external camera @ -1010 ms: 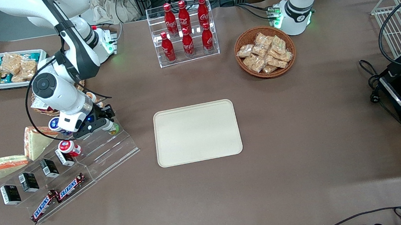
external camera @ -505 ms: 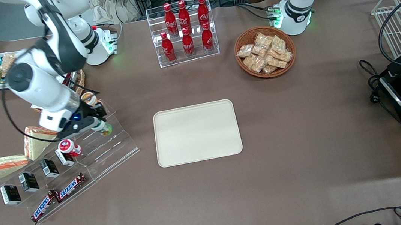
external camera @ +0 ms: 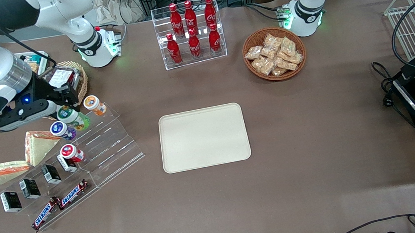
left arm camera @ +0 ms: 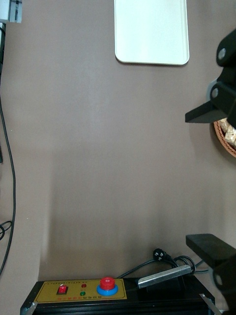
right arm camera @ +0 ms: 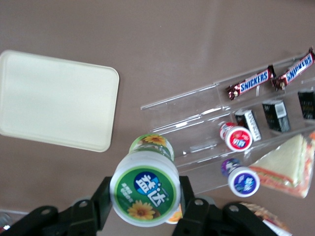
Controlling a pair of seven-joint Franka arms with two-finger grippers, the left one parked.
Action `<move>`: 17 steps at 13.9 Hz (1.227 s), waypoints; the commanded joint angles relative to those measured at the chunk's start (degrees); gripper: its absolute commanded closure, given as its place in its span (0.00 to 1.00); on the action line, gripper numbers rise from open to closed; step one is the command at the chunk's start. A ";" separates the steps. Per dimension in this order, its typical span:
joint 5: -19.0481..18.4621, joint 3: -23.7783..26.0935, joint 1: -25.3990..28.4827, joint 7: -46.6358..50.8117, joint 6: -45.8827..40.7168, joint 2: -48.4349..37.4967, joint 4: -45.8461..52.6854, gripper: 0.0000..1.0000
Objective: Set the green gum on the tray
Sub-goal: 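Lift the green gum bottle out of the rack with the right gripper, then carry the bottle over the beige tray and lower it onto the tray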
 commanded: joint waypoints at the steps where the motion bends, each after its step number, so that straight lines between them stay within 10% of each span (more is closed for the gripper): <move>1: -0.21 0.17 6.35 15.10 -0.90 4.49 3.52 0.55; 7: 0.15 0.17 14.01 31.05 7.53 10.90 1.16 0.55; 17: -0.12 0.17 19.47 39.15 49.18 19.07 -27.68 0.55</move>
